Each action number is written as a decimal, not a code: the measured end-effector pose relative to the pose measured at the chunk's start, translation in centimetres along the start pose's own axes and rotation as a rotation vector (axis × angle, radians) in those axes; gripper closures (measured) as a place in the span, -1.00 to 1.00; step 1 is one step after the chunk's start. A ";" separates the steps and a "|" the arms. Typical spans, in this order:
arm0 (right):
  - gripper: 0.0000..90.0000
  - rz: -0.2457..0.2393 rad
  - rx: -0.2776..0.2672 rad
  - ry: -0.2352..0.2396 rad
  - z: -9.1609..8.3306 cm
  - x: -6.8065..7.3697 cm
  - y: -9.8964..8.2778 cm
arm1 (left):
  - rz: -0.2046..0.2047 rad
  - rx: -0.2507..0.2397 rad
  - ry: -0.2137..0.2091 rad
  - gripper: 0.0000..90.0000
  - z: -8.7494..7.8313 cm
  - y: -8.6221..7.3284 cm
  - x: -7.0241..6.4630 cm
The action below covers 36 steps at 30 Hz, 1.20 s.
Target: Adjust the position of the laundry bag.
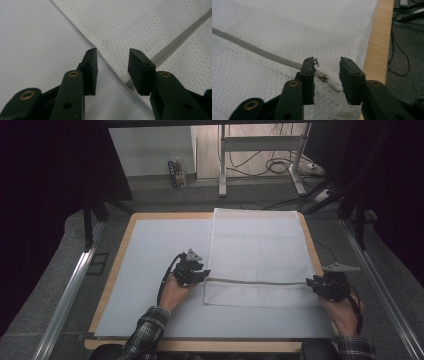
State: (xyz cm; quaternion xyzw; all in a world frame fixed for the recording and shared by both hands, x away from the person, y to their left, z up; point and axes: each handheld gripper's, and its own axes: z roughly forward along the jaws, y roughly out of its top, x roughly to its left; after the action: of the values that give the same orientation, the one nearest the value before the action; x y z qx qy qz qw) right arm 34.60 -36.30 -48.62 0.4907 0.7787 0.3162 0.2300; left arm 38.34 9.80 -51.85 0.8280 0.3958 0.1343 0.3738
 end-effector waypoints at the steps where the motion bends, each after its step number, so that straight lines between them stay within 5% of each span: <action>1: 0.47 0.000 0.000 0.000 0.0 0.0 0.0 | 0.000 0.000 0.000 0.35 0.0 0.0 0.0; 7: 0.54 0.006 0.015 -0.054 0.2 -1.3 -0.1 | -0.005 0.022 0.015 0.29 1.3 -0.1 0.1; 10: 0.34 0.021 0.019 -0.046 1.1 -1.7 -0.3 | -0.006 0.025 0.031 0.20 1.7 0.0 0.1; 17: 0.37 0.028 0.060 -0.034 2.6 -1.9 -0.4 | -0.011 0.046 0.038 0.18 2.5 0.0 0.0; 25: 0.94 0.027 0.108 -0.035 3.0 -2.1 -0.1 | -0.024 0.047 0.022 0.74 2.4 0.0 -0.3; 28: 0.98 0.001 0.117 -0.045 2.9 -1.8 0.0 | -0.040 0.046 -0.010 0.95 2.4 0.0 -0.4; 36: 0.98 -0.022 0.100 -0.039 2.3 -1.4 0.2 | -0.036 0.043 -0.025 1.00 1.9 0.1 0.1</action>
State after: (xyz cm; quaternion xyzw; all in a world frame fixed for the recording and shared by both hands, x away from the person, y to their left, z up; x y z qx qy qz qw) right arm 36.88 -36.89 -50.01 0.4993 0.7942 0.2646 0.2237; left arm 39.39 8.89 -53.08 0.8303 0.4087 0.1088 0.3630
